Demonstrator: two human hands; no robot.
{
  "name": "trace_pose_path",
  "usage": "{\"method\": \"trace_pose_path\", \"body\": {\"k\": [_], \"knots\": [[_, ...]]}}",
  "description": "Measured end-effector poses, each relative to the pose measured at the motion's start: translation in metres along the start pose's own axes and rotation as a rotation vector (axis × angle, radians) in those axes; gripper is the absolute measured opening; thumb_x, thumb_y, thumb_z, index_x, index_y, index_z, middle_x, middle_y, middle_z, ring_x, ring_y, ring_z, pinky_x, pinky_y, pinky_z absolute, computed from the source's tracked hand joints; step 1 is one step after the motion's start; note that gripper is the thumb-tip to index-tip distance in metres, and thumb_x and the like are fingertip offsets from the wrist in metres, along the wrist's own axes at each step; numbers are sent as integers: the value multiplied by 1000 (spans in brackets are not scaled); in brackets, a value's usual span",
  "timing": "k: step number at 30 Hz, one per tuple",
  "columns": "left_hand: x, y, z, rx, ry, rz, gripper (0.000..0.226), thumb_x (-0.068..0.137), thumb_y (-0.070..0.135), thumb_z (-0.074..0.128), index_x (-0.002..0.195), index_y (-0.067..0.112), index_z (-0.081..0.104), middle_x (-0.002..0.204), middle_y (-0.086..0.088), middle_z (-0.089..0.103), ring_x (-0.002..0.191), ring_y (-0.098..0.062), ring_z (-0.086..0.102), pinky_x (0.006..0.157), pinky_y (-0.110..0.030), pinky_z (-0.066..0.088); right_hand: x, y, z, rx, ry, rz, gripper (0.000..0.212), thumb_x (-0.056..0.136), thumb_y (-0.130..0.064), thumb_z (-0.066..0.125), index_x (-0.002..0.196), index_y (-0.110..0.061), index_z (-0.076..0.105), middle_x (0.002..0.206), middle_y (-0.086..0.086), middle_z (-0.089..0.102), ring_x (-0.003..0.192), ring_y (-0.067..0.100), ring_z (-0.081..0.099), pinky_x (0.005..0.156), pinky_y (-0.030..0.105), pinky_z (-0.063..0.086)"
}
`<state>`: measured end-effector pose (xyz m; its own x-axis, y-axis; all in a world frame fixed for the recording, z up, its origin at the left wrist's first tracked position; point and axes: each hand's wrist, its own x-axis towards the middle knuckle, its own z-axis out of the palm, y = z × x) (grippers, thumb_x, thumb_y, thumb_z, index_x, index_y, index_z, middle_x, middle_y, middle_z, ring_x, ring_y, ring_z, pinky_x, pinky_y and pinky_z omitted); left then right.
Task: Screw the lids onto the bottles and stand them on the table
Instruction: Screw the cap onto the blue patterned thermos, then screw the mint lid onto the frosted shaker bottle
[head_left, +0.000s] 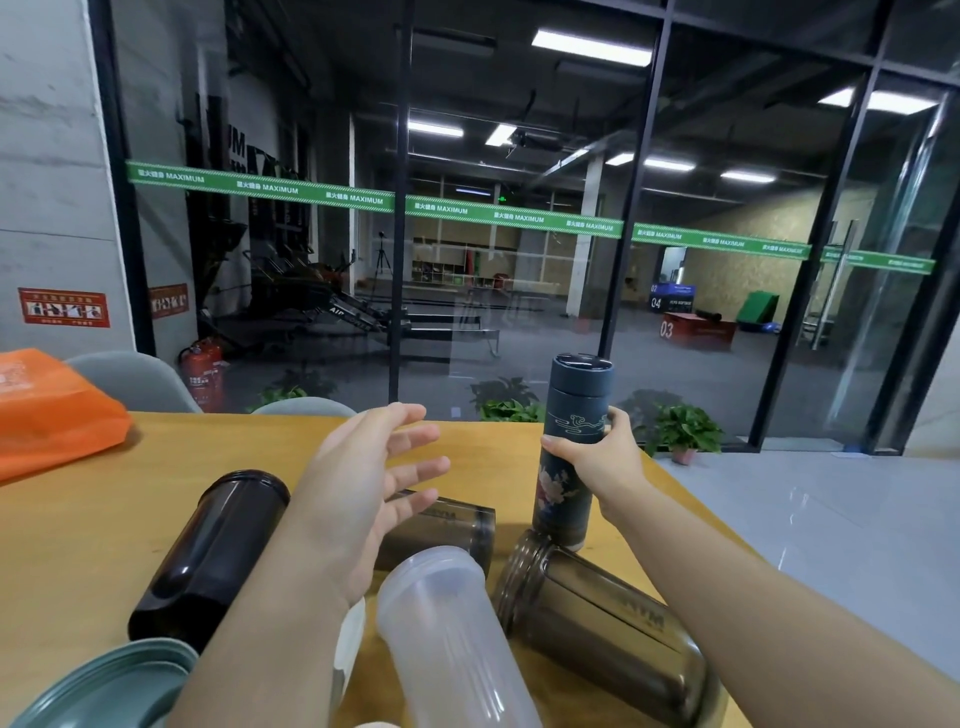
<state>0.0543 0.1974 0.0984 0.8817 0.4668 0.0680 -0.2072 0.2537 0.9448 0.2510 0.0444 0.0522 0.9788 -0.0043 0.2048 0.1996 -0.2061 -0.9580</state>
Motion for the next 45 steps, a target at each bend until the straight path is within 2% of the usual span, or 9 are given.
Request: {"method": "trace_pose_path", "body": {"k": [10,18,26,33,36,40,43,45], "knots": [[1,-1,-2,9,-7,4,24,97,25,46,111,12,61,110,-10,68,99,-32,66,84,-42,52,-1,6,5,-20,11,17,87,70,-19,83,139,-18,30,137,8,49,126,30,48,103,52,43],[3,-4,-2,6,-14,4,24,97,26,47,110,12,61,107,-9,69,92,-29,67,78,-39,52,-2,11,0,-6,23,11,85,71,-23,83,139,-17,31,136,7,51,123,28,50,101,49,44],[1,-4,-2,36,-23,10,25,97,28,47,111,13,61,108,-9,68,95,-30,67,82,-41,53,-5,11,-2,-22,-16,51,76,74,-25,80,137,-14,38,137,6,52,125,27,50,102,45,45],[1,4,-10,113,19,63,22,96,30,48,106,14,60,108,-7,67,95,-29,67,72,-35,51,-20,-1,-15,9,-50,35,98,77,-29,78,150,-14,14,153,7,33,137,28,36,108,45,35],[-2,8,-12,122,45,114,17,96,28,48,99,17,60,106,-7,67,91,-28,66,69,-34,50,-38,-10,-22,31,-63,-12,92,78,-29,76,148,-15,18,150,6,37,133,26,41,104,43,38],[-5,15,-18,128,127,220,11,95,25,50,95,20,61,108,-7,67,90,-27,66,72,-36,50,-76,-23,-29,4,-121,-117,81,81,-28,74,144,-18,25,137,0,46,110,14,47,93,32,41],[-8,14,-24,195,154,238,10,96,25,50,94,22,60,107,-5,67,94,-27,66,74,-36,51,-102,-28,-28,-178,-203,-233,79,80,-35,73,143,-21,26,122,-3,47,105,10,50,81,20,46],[-10,10,-27,257,140,221,10,96,25,50,94,23,60,105,-3,66,92,-25,66,75,-36,52,-117,-29,-24,-339,-251,-307,77,79,-41,72,141,-23,28,115,-4,49,100,10,53,80,23,49]]}}
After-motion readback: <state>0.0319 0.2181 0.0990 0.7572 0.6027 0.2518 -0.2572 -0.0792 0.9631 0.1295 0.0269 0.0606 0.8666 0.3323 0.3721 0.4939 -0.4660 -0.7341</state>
